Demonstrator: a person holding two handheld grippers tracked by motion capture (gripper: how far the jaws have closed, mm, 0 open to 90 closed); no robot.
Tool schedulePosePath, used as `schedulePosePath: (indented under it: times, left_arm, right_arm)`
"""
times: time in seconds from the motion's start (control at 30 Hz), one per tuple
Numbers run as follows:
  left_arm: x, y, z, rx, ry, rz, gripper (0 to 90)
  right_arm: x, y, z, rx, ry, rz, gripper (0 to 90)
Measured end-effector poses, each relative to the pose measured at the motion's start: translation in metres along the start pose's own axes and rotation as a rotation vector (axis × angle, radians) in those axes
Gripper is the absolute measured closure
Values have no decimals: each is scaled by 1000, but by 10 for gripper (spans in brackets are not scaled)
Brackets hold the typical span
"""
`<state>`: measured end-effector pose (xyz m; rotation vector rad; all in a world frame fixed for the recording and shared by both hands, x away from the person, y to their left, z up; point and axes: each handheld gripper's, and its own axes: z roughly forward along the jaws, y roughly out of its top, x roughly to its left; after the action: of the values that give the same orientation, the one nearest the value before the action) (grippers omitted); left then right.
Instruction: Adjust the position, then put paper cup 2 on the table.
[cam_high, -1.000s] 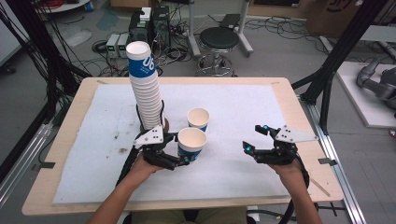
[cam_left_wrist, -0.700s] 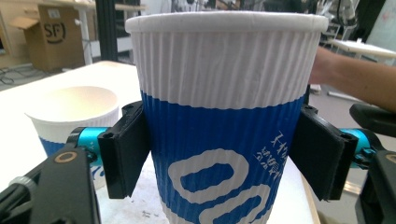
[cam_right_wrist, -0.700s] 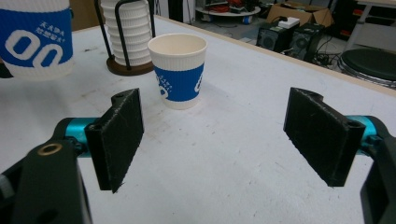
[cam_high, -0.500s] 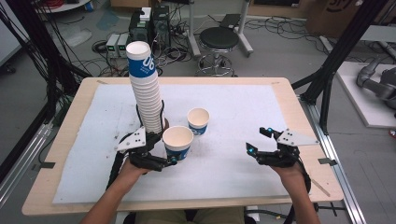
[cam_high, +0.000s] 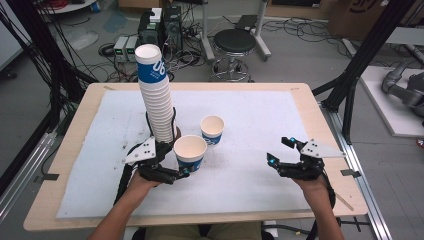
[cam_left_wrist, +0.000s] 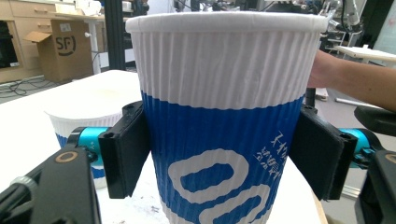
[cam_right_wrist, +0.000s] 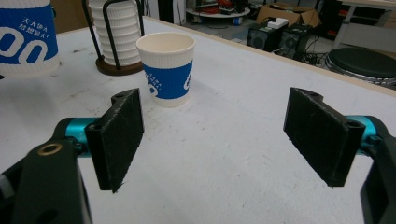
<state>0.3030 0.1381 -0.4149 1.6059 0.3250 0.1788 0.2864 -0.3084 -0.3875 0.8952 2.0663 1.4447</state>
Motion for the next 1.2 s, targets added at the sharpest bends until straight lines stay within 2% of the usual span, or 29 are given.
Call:
schedulePosePath:
  times: [0.37,0.53,0.77,0.9,1.2]
  left_arm:
    - [1,-1,-2,-5,5,3,255]
    - [3,-3,-3,0,21,6,253]
    - [4,-6,5,4,21,-6,252]
    - [5,-11,12,21,30,-17,252]
    - [10,-23,20,100,64,-29,254]
  right_arm:
    - [0,-1,0,-4,-8,6,206]
    - [1,-1,1,-1,-5,4,206]
    - [1,-2,-1,-3,-1,-4,206]
    - [2,-2,-3,-7,1,-4,206]
    - [1,-2,-6,-12,0,-1,206]
